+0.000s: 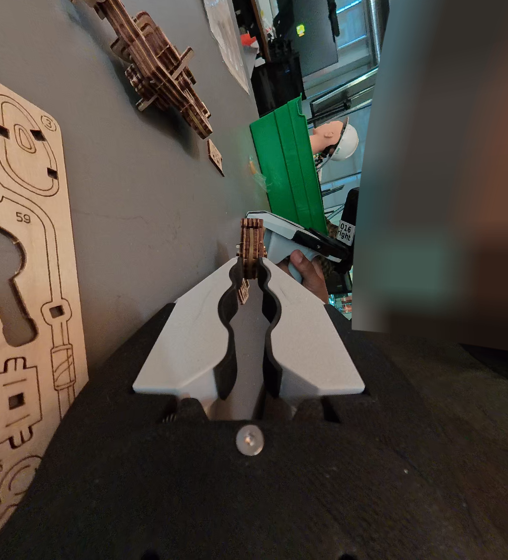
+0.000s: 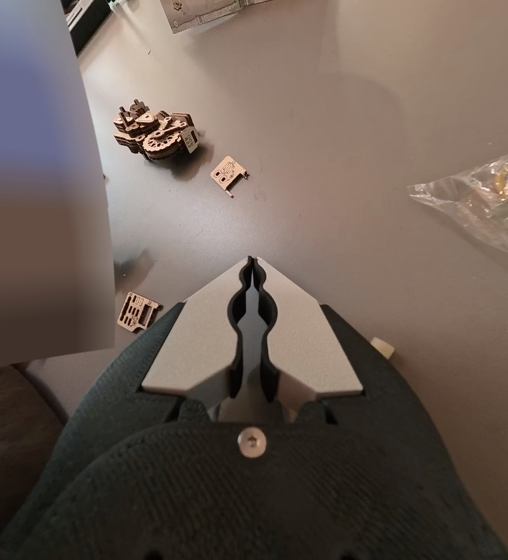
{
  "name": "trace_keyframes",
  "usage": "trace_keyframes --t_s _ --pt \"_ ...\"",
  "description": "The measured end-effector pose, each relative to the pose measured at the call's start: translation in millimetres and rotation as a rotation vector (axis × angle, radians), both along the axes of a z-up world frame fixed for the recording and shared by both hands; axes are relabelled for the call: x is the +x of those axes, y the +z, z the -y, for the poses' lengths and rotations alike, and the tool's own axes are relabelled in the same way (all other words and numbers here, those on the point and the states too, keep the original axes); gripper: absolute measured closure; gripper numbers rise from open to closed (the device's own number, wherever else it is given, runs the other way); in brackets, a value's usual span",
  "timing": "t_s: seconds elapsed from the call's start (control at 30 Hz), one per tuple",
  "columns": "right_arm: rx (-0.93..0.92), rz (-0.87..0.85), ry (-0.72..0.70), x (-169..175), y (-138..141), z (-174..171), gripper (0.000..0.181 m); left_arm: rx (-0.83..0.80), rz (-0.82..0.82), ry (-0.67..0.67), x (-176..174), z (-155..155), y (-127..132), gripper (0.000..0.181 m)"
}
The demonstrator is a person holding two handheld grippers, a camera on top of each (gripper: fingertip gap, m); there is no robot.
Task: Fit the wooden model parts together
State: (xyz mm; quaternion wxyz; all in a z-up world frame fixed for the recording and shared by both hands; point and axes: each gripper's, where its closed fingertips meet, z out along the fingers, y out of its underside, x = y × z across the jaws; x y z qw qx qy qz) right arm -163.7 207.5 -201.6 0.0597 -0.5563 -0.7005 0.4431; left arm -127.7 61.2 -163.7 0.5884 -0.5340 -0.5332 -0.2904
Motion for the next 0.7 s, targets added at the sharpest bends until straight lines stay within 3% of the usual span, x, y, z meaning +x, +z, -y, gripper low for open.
trace_keyframes --t_s 0.7 --pt "-0.012 0.005 -0.005 -0.5 0.3 -0.4 0.181 0.016 0.01 -0.011 0.9 -0.5 0.7 0.175"
